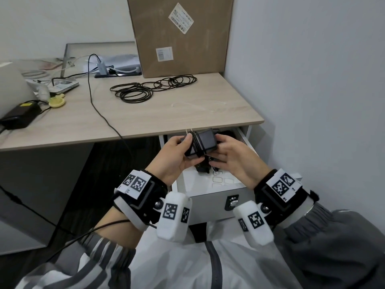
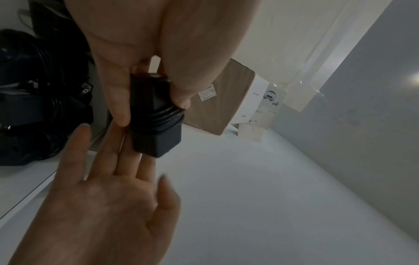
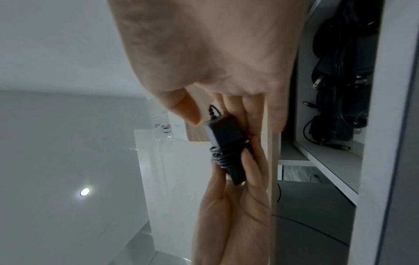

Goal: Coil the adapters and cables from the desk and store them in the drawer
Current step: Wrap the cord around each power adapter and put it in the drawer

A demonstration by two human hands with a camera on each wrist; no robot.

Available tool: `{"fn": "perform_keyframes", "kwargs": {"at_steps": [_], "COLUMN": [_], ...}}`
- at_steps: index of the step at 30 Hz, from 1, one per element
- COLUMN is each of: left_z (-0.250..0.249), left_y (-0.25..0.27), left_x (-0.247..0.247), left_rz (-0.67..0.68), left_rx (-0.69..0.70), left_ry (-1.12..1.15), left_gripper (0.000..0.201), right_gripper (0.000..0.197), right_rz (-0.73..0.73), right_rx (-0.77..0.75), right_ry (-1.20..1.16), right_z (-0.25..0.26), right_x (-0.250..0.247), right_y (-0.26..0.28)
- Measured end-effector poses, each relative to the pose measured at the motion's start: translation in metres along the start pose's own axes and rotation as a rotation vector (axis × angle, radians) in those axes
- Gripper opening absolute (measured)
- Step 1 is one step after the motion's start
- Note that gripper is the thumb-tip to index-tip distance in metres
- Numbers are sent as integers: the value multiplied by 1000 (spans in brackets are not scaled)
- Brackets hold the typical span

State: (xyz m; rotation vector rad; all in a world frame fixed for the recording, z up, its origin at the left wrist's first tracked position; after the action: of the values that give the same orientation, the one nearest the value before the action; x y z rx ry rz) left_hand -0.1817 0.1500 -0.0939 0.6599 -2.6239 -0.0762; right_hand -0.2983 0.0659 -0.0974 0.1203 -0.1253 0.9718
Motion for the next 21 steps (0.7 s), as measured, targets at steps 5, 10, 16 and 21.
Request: {"fn": "perform_keyframes", "kwargs": {"at_steps": [5,10,16,21], "left_z": [2,3,21,23], "left_y": [-5,-11,-13,-17], "left_x": [-4,-7,-5,-5], "left_rz": [-12,-36,-31,-90], "left_rx": [-5,1,-110,-143], "left_ry": [-82,-15,58,57], "left_gripper": [28,41,38,26], "right_gripper": [33,8,5,8], "right_rz": [-166,-220,-282,-230], "right_rx": [-19,12,40,52], "right_ry": [225,109,-32,-4], "right_z": [0,-5,-10,-12], "right_x": [-7,-7,-5,5], "right_y": [-11,-19,-24,-29]}}
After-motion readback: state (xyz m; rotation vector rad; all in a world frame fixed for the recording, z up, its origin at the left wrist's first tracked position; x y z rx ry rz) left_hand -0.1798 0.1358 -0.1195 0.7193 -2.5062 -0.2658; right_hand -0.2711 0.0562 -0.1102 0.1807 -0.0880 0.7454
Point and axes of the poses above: each hand's wrist, its own y-axis away from the middle knuckle, its own x-axis out of the palm, z = x × y, the point moved 6 cm from there along -y, towards the middle knuckle, and after that the axes turned 3 degrees about y, right-handed, at the moved point
